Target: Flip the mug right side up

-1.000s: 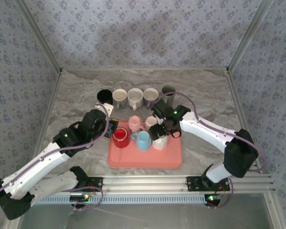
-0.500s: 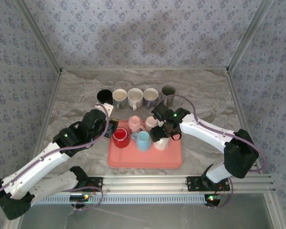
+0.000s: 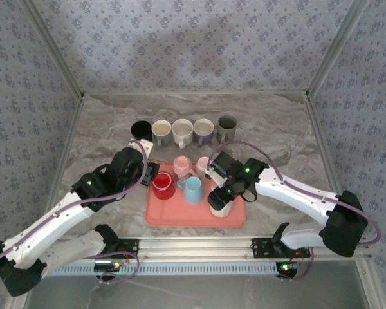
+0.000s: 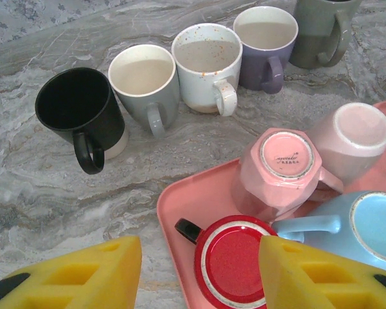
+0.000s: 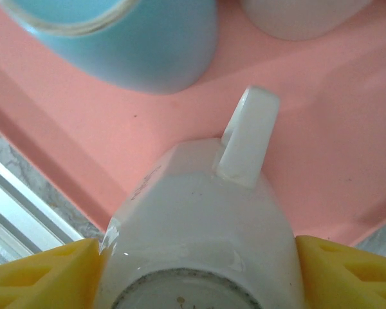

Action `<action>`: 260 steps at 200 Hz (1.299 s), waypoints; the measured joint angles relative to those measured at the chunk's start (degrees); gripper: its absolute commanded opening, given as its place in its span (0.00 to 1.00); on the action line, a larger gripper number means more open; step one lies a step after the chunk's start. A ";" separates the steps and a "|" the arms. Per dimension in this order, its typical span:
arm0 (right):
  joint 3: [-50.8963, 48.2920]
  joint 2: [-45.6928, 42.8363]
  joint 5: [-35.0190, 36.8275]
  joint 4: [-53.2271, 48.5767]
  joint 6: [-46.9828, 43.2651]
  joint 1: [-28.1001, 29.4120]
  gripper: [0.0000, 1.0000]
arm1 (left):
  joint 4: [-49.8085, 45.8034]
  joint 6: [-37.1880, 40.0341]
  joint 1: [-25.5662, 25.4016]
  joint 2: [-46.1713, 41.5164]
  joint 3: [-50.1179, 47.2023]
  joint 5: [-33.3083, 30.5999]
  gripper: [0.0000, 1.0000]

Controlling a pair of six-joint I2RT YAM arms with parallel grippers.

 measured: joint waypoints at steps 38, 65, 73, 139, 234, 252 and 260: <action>0.00 0.22 1.64 -0.76 -3.58 4.85 0.79 | 0.00 0.00 0.00 0.00 -0.42 0.00 0.51; 0.00 0.24 2.95 -0.87 -5.62 6.49 0.80 | 0.02 -0.02 0.00 0.00 -0.42 0.00 0.51; 0.00 0.24 3.34 -0.81 -6.23 6.49 0.80 | 0.02 -0.02 0.00 0.00 -0.42 0.00 0.51; -0.04 2.16 5.75 2.97 -6.25 6.12 1.00 | 0.04 -0.02 0.00 0.00 -0.44 0.02 0.51; -0.96 -3.50 9.97 1.66 16.61 6.75 1.00 | 0.04 0.00 0.00 0.04 -0.44 0.22 0.51; -2.14 -4.28 9.92 1.57 19.04 6.86 1.00 | 0.07 0.00 0.00 0.11 -0.44 0.22 0.51; -2.69 -4.26 9.70 1.64 19.67 6.88 1.00 | 0.07 -0.02 0.00 0.11 -0.44 0.22 0.51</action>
